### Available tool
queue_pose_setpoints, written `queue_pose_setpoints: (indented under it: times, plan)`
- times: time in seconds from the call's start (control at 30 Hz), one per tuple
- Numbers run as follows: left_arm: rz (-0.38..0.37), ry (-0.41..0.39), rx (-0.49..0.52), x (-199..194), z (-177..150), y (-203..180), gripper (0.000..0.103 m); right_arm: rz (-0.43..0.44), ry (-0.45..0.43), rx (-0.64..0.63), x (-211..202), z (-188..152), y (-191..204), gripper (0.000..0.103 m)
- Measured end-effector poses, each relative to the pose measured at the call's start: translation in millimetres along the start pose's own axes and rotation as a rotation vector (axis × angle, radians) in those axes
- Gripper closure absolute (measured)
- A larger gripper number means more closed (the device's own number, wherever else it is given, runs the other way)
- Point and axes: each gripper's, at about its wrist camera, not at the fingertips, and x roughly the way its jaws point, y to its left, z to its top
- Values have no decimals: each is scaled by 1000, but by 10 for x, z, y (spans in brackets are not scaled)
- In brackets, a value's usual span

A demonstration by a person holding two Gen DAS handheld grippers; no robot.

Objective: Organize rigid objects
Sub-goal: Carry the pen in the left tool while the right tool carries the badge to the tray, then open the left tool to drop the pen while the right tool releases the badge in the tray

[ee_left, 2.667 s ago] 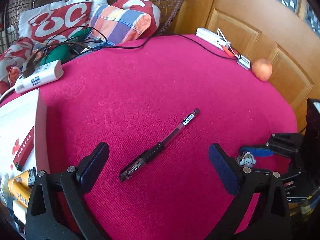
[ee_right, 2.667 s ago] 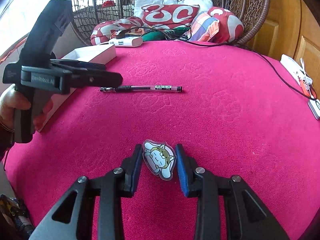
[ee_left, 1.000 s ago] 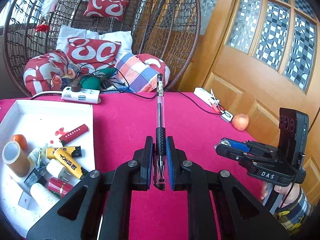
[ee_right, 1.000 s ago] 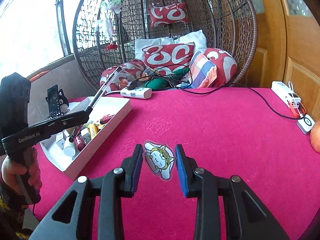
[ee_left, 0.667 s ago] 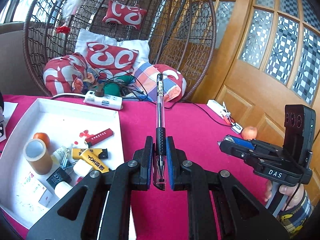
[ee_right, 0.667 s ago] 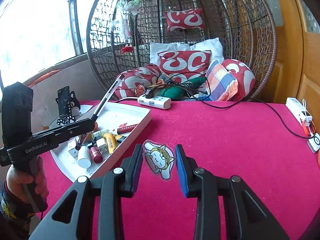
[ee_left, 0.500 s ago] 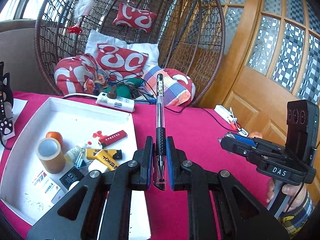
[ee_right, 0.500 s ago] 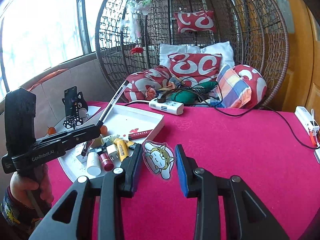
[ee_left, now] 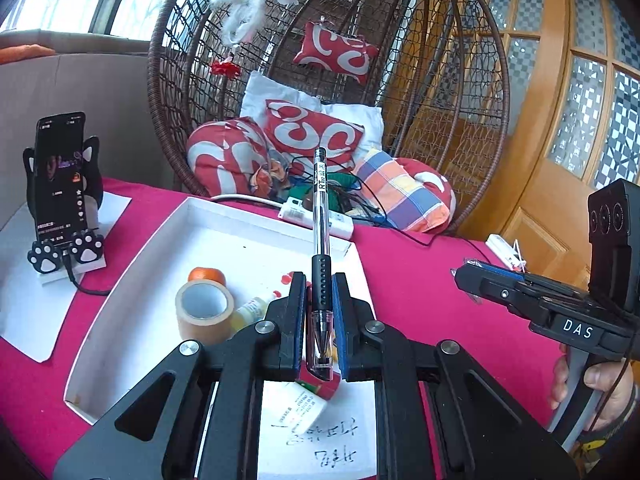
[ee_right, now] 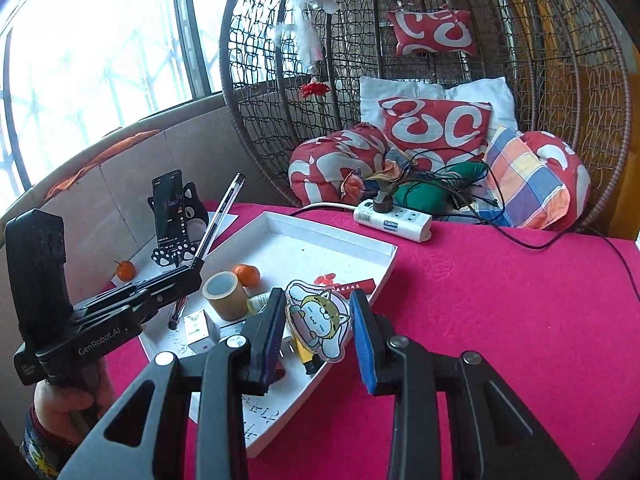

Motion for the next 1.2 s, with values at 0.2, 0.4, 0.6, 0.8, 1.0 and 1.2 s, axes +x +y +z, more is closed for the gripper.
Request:
queue_pose_setpoints:
  times: [0.2,0.4,0.6,0.8,1.0,1.2]
  plan:
    - [21,8,-19,21,-37,120,91,8,17,-10,158,32,111,71]
    - [39,18,-36,65,-58,199,91,12,42,-3,306,42,145,71]
    - [69,20,-42,87,-75,288,91,18,55,-4,456,78,210,71]
    - [103,36,-55,140,-119,423,91,21,75,-9,664,87,279,71]
    - [118,67,-53,256,-160,477,91,14,109,-7,876,34,279,71]
    - [154,73,-46,284,-150,455,53,-17,133,-3,1090,-24,290,61]
